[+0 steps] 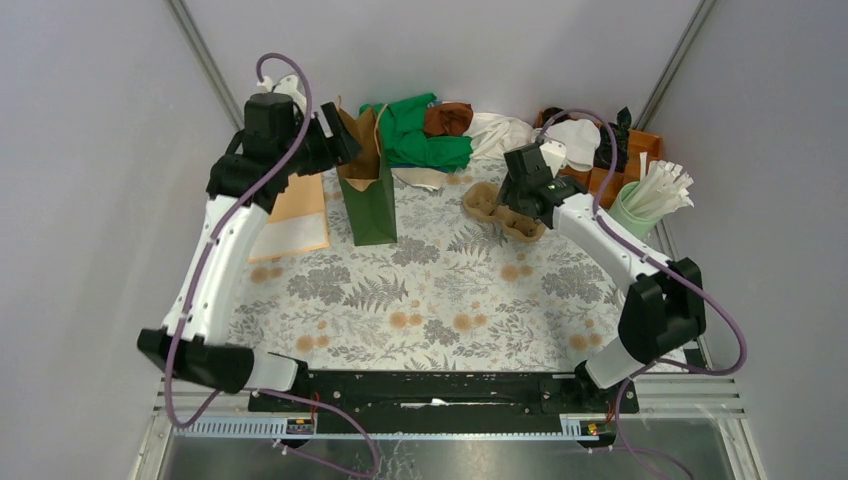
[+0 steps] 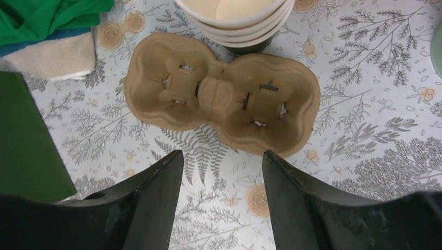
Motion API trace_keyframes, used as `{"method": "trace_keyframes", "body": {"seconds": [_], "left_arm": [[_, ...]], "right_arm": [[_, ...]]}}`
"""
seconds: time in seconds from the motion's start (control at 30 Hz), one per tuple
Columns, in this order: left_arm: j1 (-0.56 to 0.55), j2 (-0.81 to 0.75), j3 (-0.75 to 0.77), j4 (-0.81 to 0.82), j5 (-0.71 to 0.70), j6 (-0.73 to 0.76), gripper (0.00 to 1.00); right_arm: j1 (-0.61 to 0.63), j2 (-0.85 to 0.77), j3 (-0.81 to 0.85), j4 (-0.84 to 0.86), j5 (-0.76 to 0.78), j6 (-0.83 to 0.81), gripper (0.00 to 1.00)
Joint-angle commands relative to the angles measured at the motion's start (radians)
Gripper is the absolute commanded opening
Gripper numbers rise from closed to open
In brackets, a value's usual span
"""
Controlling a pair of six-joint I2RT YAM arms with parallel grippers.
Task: Pack the takeout coffee
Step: Move the takeout bag to the center of the board, then move the cup tray to the center of the board.
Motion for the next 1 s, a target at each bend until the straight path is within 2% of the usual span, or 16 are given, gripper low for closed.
{"method": "trace_keyframes", "body": {"seconds": [0.0, 0.2, 0.37, 0.6, 0.97], "left_arm": [[-0.201, -0.113, -0.036, 0.021, -0.031, -0.002, 0.77], [-0.427, -0.226, -0.304, 0.222, -0.075, -0.077, 0.72], [-0.532, -0.276, -0.465, 0.312, -0.109, -0.093, 0.76], [-0.56, -0.43, -0.678, 0.435, -0.077, -0.099, 0.86], [-0.56, -0.561, -0.758, 0.315, -0.142, -0.099, 0.88]], "right_arm": [[-0.009, 0.064, 0.003, 0.077, 0.074, 0.037, 0.64], [-0.011, 0.156, 0.021, 0.113, 0.098, 0.065, 0.66], [-0.011, 0.228, 0.041, 0.13, 0.142, 0.094, 0.73], [-0.011, 0.313, 0.066, 0.167, 0.175, 0.104, 0.71], [-0.011, 0.408, 0.117, 0.203, 0.157, 0.091, 0.77]]}}
